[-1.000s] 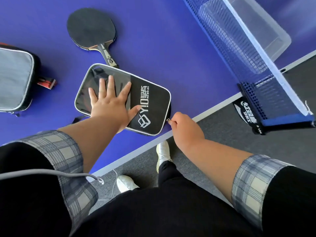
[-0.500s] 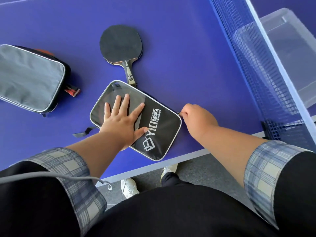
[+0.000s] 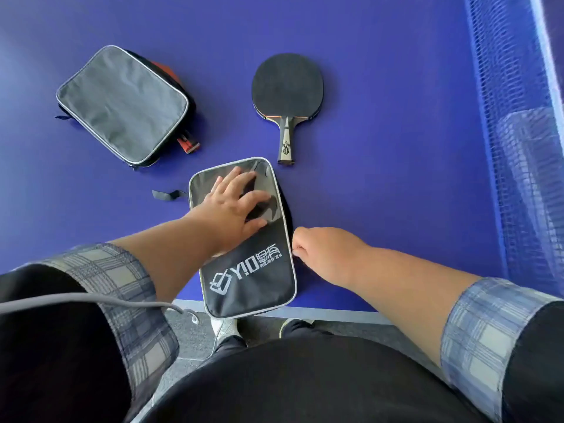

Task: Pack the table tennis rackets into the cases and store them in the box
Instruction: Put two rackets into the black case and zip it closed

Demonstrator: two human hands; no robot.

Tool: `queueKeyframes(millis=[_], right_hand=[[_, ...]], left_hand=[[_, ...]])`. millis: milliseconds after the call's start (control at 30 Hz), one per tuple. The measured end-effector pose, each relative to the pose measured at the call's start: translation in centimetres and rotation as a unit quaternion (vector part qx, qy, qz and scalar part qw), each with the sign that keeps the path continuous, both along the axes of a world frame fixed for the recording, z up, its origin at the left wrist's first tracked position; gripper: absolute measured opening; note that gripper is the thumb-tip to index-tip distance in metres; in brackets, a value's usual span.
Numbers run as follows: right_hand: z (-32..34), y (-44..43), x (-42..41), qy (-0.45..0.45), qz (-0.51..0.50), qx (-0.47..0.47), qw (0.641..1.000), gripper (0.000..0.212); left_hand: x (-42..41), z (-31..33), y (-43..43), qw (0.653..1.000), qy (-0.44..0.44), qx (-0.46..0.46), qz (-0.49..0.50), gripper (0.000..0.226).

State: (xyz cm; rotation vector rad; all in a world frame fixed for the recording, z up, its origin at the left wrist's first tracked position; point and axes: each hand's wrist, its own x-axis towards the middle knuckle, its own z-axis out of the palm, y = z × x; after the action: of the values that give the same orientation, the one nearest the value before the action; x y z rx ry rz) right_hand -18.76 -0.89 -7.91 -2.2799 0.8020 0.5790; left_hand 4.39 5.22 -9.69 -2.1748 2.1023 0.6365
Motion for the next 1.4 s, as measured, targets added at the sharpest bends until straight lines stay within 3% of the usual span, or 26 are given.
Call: queueKeyframes(millis=[67,100,333,667,900,1100,1200,1267,1333,1400], right_hand=[[-0.6,1.2,0.6,-0.010,0.011,0.011,1.000,0.022],[-0.9,1.4,0.9,-0.012,0.018,0.011,1.000,0.022],[-1.2,-2.3,2.7,-0.016,-0.023,-0.082,0.996,0.024],[-0.7,-8.5,9.1,-0.031,-0.114,-0.158,0.980,0.015],[-0.9,-7.7,9.7,-0.111,-0.299,-0.038,0.947,0.015],[-0.9,-6.6,10.8,-0.137,-0.411,-0.005,0.901,0.017],[-1.2,-5.6,11.2,-0.152,-0.519,0.018,0.841,0.025],[-1.0,-4.3,11.8,-0.164,-0.569,-0.011,0.806,0.033],[-0.6,-1.9,13.1,-0.177,-0.555,-0.103,0.806,0.042],[-0.8,1.7,15.4,-0.165,-0.503,-0.167,0.831,0.061]], left_hand=[[-1.4,-0.6,-0.4,0.987,0.004,0.006,0.163,0.067],[-1.9,-1.1,-0.5,0.982,-0.018,0.014,0.188,0.070],[-1.9,-2.3,0.8,0.986,-0.032,-0.040,0.156,0.067],[-1.5,-2.0,0.8,0.988,-0.015,-0.034,0.149,0.067],[-0.7,0.1,-3.1,0.978,0.014,-0.085,0.192,0.058],[0.6,1.0,-9.7,0.995,-0.007,0.051,0.087,0.033],[0.9,1.1,-11.2,0.994,-0.009,0.104,0.017,0.035],[1.6,1.2,-11.4,0.996,0.014,0.088,-0.026,0.034],[2.2,1.5,-12.0,0.993,0.009,0.088,-0.074,0.024],[2.1,1.7,-12.1,0.989,-0.023,0.105,-0.099,0.026]])
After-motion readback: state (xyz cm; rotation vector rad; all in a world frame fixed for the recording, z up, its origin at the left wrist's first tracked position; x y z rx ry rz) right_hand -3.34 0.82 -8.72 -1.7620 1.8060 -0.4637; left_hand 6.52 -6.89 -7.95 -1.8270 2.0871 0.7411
